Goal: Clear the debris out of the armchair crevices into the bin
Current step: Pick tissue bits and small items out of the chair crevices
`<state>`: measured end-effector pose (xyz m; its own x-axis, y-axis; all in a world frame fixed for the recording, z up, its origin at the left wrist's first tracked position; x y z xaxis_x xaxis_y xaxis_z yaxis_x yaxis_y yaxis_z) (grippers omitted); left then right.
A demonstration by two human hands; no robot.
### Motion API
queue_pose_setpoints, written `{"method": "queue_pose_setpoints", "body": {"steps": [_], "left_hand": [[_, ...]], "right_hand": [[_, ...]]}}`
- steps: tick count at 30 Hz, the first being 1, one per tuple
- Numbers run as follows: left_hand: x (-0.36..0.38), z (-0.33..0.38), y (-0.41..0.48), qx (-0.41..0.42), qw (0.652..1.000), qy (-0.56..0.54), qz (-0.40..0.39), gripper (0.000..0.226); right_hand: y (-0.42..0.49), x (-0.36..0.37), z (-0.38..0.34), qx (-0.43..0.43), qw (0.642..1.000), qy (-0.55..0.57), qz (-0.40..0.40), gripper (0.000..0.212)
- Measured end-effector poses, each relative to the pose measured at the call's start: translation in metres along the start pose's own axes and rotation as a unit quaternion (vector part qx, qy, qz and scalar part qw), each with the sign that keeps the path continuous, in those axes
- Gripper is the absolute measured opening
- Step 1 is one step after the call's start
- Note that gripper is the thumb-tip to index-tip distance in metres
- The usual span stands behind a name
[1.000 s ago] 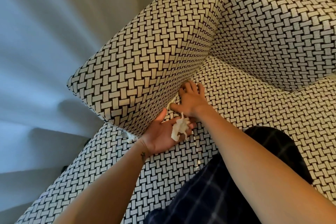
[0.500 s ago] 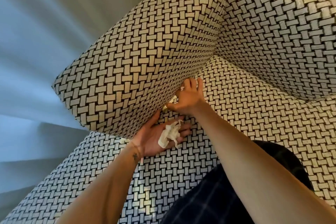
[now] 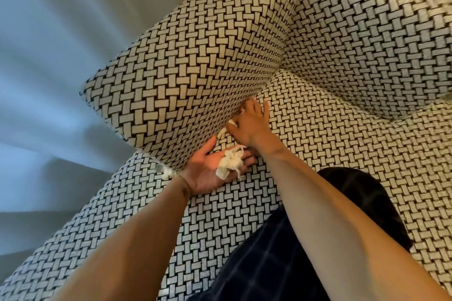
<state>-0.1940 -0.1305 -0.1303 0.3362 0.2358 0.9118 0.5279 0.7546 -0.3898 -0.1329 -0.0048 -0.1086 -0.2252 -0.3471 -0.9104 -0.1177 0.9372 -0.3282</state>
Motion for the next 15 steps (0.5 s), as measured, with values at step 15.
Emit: {"method": "queue_pose_setpoints", "body": {"steps": [15], "left_hand": [[-0.008,0.001,0.001,-0.007,0.995,0.103,0.005,0.078]], "right_hand": [[-0.036,-0.029,-0.001,-0.138,0.981,0.128,0.048,0.023]]}}
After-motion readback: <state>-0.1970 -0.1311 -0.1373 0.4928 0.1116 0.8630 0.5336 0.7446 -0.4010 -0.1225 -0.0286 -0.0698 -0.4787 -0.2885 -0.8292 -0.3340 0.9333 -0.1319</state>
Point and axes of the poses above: each hand's wrist, its own y-axis towards the middle knuckle, its own x-axis out of the palm, z = x × y, the point moved 8 cm from there along y, towards the middle knuckle, and after that the axes turned 13 degrees about x, right-handed, at the moved point
